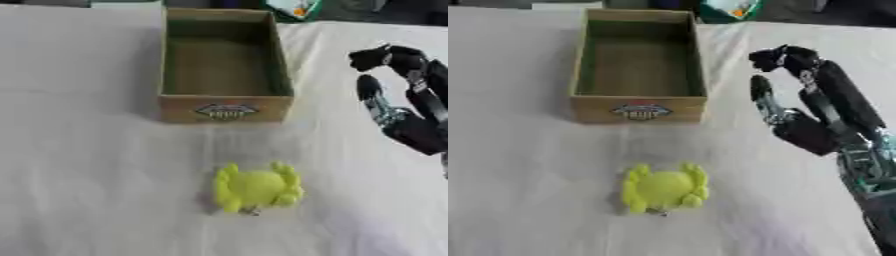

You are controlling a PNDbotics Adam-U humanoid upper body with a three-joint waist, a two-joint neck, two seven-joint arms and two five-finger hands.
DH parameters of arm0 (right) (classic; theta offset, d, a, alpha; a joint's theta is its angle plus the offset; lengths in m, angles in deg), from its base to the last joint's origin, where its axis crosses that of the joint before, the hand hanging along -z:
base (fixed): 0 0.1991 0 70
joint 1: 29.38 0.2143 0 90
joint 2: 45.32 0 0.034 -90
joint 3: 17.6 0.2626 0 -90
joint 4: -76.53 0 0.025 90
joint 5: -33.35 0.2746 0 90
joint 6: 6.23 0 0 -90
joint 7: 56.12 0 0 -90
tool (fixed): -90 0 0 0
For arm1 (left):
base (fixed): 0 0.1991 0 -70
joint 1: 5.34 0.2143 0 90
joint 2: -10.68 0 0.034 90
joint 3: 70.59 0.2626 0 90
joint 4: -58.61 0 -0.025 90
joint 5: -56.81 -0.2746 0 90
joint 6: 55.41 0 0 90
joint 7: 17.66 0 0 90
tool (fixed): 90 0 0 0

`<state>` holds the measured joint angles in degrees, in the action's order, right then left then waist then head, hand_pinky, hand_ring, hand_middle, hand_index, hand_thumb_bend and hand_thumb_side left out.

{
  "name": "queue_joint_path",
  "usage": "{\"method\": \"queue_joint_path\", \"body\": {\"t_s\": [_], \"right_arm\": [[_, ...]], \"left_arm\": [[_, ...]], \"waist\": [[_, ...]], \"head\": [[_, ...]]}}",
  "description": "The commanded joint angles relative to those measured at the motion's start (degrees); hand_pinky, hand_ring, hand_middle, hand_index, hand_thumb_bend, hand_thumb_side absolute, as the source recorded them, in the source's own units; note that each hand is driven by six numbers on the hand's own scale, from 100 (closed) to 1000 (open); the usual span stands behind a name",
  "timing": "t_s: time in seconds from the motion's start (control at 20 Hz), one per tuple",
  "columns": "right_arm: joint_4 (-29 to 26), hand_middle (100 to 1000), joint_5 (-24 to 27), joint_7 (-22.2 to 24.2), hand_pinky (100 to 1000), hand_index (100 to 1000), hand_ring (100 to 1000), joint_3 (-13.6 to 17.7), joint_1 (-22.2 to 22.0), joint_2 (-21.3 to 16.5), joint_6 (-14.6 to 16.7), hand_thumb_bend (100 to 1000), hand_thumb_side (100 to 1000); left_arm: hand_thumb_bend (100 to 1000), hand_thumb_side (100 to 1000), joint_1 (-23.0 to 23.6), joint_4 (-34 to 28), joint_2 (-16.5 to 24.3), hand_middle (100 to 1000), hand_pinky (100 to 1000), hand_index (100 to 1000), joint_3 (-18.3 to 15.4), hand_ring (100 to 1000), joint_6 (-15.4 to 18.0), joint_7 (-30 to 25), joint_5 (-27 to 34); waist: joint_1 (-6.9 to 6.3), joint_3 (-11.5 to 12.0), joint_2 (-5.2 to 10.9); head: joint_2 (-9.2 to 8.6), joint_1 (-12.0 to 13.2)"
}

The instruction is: Pick up objects on the table and place them in the box.

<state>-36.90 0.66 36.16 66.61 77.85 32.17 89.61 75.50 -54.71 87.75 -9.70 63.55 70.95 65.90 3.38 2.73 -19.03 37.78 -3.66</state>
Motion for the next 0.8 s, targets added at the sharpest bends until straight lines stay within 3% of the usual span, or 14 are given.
{"method": "queue_joint_path", "body": {"t_s": [0.05, 0.5, 0.55, 0.65, 0.8], "right_arm": [[-1.2, 741, -1.5, 1.0, 799, 870, 752, -0.4, 0.9, -1.9, 0.4, 100, 1000], [-1.2, 760, -3.1, 6.4, 841, 924, 801, -3.7, 1.6, -3.0, 1.8, 100, 1000], [-1.2, 806, -2.9, 6.7, 902, 1000, 851, -4.0, 1.5, -3.3, 1.9, 100, 946], [-1.2, 831, -1.7, 8.0, 925, 1000, 872, -5.8, 1.1, -4.9, 2.9, 109, 868], [-1.2, 847, -0.1, 10.5, 940, 1000, 892, -9.8, 1.5, -7.6, 1.5, 106, 801]], "left_arm": [[100, 721, -0.4, -1.3, 1.3, 528, 507, 795, -0.3, 540, -0.1, 0.0, -0.1], [100, 721, -0.4, -1.3, 1.5, 528, 507, 795, -0.3, 540, -0.2, 0.0, 0.0], [100, 721, -0.4, -1.3, 1.5, 528, 506, 795, -0.2, 540, -0.2, -0.1, 0.0], [100, 721, -0.5, -1.3, 1.7, 528, 506, 795, 0.1, 539, -0.2, -0.2, 0.2], [100, 721, -0.3, -1.3, 1.9, 528, 507, 795, 0.1, 539, -0.3, -0.3, 0.4]], "waist": [[-0.08, -0.1, 1.14], [0.06, -0.1, 1.29], [0.13, 0.1, 1.27], [0.29, 0.5, 1.33], [0.52, 0.4, 1.59]], "head": [[0.23, 0.1], [0.36, 0.0], [0.37, -0.2], [0.45, -0.7], [0.72, -0.6]]}}
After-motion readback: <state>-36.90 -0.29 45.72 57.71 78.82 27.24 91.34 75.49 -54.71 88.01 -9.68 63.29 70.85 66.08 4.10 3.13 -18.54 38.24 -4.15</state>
